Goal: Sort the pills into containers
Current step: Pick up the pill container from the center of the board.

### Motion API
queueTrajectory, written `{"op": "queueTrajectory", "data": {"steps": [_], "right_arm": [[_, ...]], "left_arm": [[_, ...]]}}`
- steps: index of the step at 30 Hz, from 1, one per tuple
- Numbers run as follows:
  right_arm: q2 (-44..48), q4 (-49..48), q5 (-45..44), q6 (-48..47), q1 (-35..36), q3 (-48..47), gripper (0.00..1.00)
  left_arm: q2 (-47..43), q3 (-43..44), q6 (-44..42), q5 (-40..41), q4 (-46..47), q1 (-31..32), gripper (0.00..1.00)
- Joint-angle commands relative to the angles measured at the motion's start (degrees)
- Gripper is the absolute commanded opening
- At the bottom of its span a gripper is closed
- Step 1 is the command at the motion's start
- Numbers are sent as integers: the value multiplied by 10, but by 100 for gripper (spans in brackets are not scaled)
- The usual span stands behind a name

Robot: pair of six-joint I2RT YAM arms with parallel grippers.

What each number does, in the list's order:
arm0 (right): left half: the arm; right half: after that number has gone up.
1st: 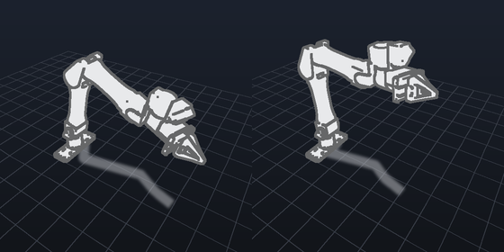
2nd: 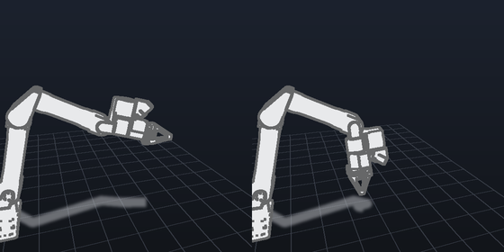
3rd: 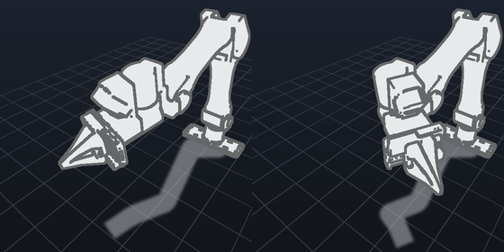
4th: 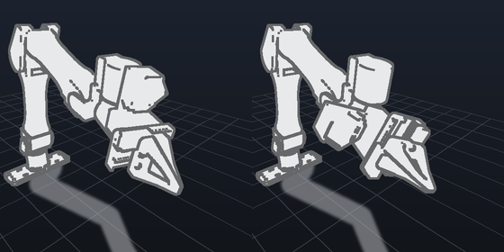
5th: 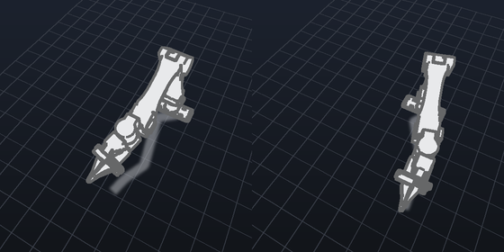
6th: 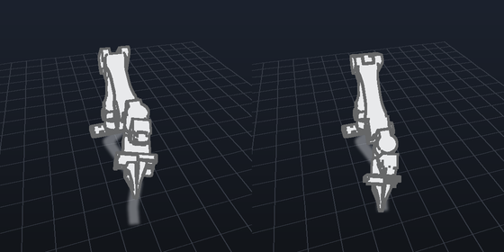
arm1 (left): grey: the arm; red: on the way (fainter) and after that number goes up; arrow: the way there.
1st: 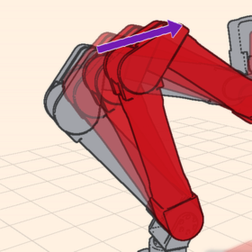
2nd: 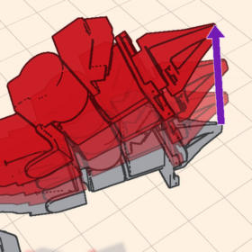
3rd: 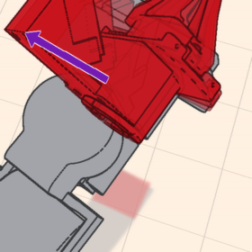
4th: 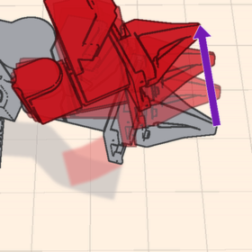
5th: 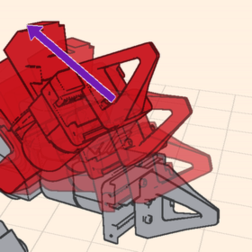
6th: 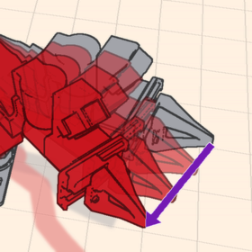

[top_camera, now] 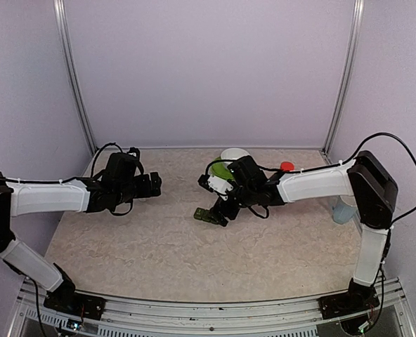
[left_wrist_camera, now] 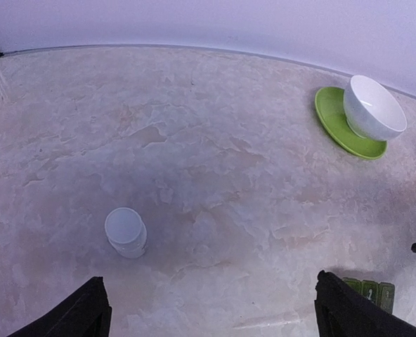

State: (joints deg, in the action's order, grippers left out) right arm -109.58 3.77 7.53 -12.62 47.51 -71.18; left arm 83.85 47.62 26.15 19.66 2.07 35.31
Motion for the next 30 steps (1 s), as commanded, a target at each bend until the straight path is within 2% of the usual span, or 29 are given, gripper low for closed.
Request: {"op": "queueTrajectory", "data": {"steps": [1, 14, 25, 30], "right_arm": [[-35, 31, -24, -24, 16, -42, 97], [-111, 99, -50, -71, 22, -127, 92], [-134, 128, -83, -103, 35, -158, 87], [-157, 150, -109, -118, 43, -185, 81]], "left_arm": [[-19, -13, 2, 10, -7, 4, 99], [-45, -36, 10, 7, -5, 3, 99], [-40, -48, 12, 3, 4, 3, 99], [-35, -50, 14, 1, 7, 3, 99]]}}
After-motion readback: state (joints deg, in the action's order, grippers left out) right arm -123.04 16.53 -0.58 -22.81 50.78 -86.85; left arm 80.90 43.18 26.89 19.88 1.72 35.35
